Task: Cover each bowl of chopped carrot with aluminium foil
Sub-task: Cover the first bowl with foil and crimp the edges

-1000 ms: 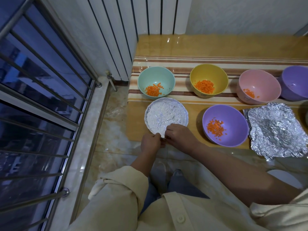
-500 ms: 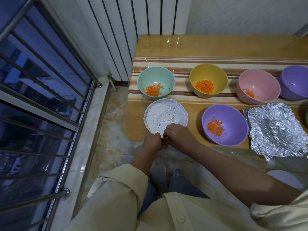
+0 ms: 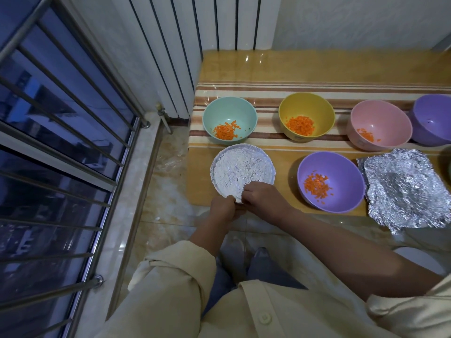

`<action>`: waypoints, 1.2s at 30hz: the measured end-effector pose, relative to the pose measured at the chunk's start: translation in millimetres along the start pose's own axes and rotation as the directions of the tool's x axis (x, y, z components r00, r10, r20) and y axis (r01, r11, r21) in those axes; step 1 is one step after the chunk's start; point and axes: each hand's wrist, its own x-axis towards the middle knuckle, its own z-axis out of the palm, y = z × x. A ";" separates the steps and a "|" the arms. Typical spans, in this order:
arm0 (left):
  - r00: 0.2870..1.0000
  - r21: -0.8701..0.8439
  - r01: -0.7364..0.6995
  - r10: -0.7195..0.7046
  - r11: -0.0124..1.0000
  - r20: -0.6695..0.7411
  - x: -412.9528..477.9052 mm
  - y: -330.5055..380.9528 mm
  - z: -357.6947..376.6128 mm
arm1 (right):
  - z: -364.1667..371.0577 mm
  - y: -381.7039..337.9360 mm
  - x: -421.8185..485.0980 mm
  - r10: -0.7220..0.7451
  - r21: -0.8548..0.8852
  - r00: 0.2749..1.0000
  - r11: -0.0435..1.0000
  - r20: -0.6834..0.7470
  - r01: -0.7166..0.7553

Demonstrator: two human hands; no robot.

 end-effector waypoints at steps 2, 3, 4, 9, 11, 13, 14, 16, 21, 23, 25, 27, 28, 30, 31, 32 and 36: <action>1.000 0.042 -0.022 0.022 0.999 -0.017 1.6 1.3 -1.5 | 2.7 -0.8 0.3 0.011 0.019 1.000 1.000 0.002 -0.011; 1.000 0.055 -0.026 0.027 0.998 -0.016 1.7 1.7 -2.1 | 3.3 -0.5 0.8 0.020 0.026 1.000 0.999 0.001 -0.020; 1.000 0.058 -0.021 0.021 0.998 -0.011 1.1 1.9 -2.1 | 3.5 -0.2 1.1 0.027 0.030 1.000 0.999 -0.001 -0.027; 1.000 0.054 0.016 -0.017 0.998 0.026 -2.7 0.8 3.5 | 2.2 -0.2 3.8 0.040 0.042 0.999 0.998 -0.025 -0.039; 1.000 0.060 0.001 -0.001 0.998 0.000 -2.1 1.8 4.7 | 3.8 -0.9 4.6 0.041 0.030 0.999 0.999 -0.015 -0.040; 1.000 0.059 -0.016 0.017 0.998 -0.019 -3.7 4.0 4.5 | 5.1 -1.0 5.2 0.045 0.033 0.999 0.998 -0.006 -0.045; 0.999 0.062 -0.025 0.026 0.998 -0.023 -5.0 5.2 3.7 | 5.5 -0.9 5.6 0.049 0.040 0.999 0.998 -0.001 -0.049; 0.999 0.073 -0.031 0.032 0.997 -0.020 -8.3 7.9 2.3 | 5.0 -0.5 7.1 0.055 0.063 0.998 0.996 0.018 -0.056; 0.998 0.096 -0.054 0.056 0.994 -0.022 -6.5 13.8 -3.3 | -0.2 11.3 4.8 0.005 0.115 1.000 0.993 0.028 -0.008; 0.998 0.110 -0.065 0.066 0.992 -0.005 -4.0 15.5 -6.0 | -2.6 15.7 1.6 0.005 0.094 1.000 0.996 -0.006 -0.005; 0.996 0.135 -0.084 0.083 0.987 0.009 -3.4 17.3 -8.1 | -3.2 15.7 -0.2 -0.006 0.066 1.000 0.998 -0.015 0.007; 0.996 0.144 -0.094 0.094 0.985 0.011 -5.0 19.7 -9.0 | -1.6 12.1 0.2 -0.019 0.035 1.000 0.999 -0.001 0.019; 0.996 0.144 -0.093 0.094 0.985 0.005 -5.9 21.0 -9.4 | 0.0 9.4 1.0 -0.024 0.018 1.000 1.000 0.008 0.024; 0.996 0.167 -0.089 0.092 0.982 -0.013 -6.2 21.4 -9.8 | 2.6 6.5 2.9 -0.029 0.000 0.999 1.000 0.023 0.029; 0.995 0.185 -0.087 0.093 0.979 -0.024 -6.6 21.1 -10.0 | 3.4 5.9 3.7 -0.028 -0.002 0.999 1.000 0.021 0.028; 0.995 0.194 -0.084 0.092 0.977 -0.033 -6.2 20.0 -10.0 | 3.4 5.6 4.4 -0.024 0.000 1.000 1.000 0.011 0.024; 0.999 0.163 -0.040 0.039 0.986 0.005 -10.0 14.1 -3.8 | 0.5 5.1 7.3 -0.027 0.022 0.998 0.999 -0.049 0.028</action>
